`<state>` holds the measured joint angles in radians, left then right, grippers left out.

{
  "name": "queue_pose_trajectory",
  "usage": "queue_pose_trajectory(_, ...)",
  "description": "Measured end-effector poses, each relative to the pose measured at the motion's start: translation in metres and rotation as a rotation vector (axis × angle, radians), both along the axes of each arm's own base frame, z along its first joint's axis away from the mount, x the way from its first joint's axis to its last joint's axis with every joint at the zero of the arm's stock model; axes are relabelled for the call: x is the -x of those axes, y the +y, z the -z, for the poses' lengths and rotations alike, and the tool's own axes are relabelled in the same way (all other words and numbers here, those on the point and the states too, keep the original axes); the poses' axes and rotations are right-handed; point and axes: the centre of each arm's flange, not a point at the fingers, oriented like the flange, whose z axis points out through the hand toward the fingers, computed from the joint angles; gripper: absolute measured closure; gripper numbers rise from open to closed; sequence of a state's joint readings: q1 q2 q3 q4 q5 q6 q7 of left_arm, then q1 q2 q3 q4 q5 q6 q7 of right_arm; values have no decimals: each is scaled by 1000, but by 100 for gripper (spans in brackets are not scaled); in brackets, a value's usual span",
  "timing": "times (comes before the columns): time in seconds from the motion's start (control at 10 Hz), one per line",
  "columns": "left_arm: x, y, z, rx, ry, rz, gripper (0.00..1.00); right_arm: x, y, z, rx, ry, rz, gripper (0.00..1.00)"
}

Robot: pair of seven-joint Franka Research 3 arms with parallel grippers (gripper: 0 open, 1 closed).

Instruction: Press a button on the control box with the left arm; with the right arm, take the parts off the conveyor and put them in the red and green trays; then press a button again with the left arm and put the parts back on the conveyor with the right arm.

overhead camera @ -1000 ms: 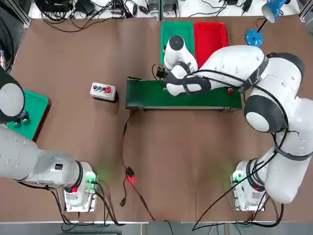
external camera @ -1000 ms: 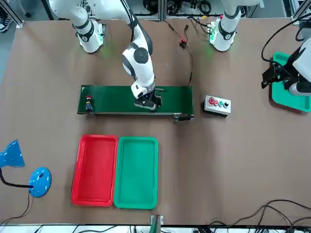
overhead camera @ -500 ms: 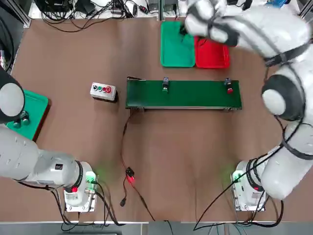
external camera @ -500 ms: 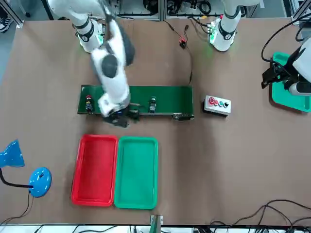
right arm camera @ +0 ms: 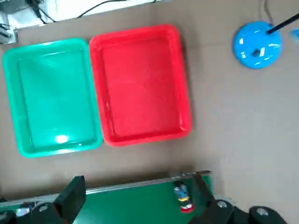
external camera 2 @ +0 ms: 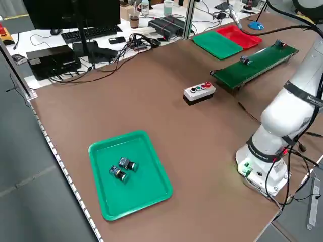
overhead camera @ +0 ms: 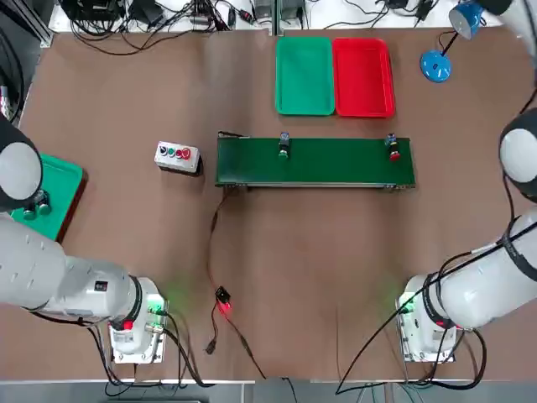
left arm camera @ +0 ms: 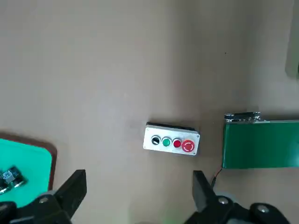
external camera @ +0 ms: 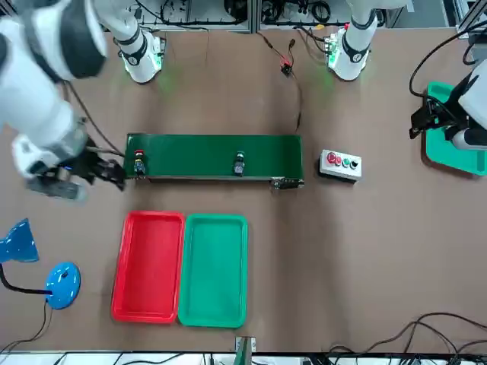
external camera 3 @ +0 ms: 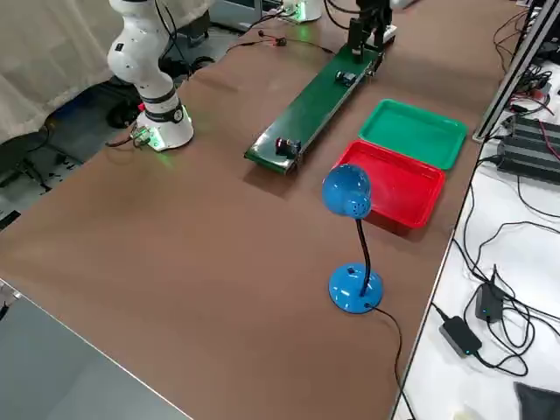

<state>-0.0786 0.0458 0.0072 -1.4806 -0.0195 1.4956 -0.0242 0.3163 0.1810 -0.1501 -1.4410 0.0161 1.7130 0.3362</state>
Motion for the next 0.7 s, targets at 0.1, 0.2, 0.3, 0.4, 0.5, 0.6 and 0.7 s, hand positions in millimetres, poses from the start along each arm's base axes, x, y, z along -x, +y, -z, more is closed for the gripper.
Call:
queue_pose_trajectory(0.1,0,0,0,0,0,0,0,5,-24,-19,-17,-11,0,0)
queue_pose_trajectory(0.2,0,0,0,0,0,0,0,15,-46,-40,-36,-23,2,0)
queue_pose_trajectory(0.3,0,0,0,0,0,0,0,29,-67,-61,-47,-28,-13,0)
queue_pose_trajectory(0.4,0,0,0,0,0,0,0,42,-85,-78,-47,-35,-46,0)
queue_pose_trajectory(0.5,0,0,0,0,0,-1,0,50,-98,-85,-44,-39,-80,0)
queue_pose_trajectory(0.6,0,0,0,0,0,-3,0,53,-109,-81,-41,-30,-103,0)
queue_pose_trajectory(0.7,0,1,0,0,0,-3,0,53,-119,-72,-40,-14,-109,0)
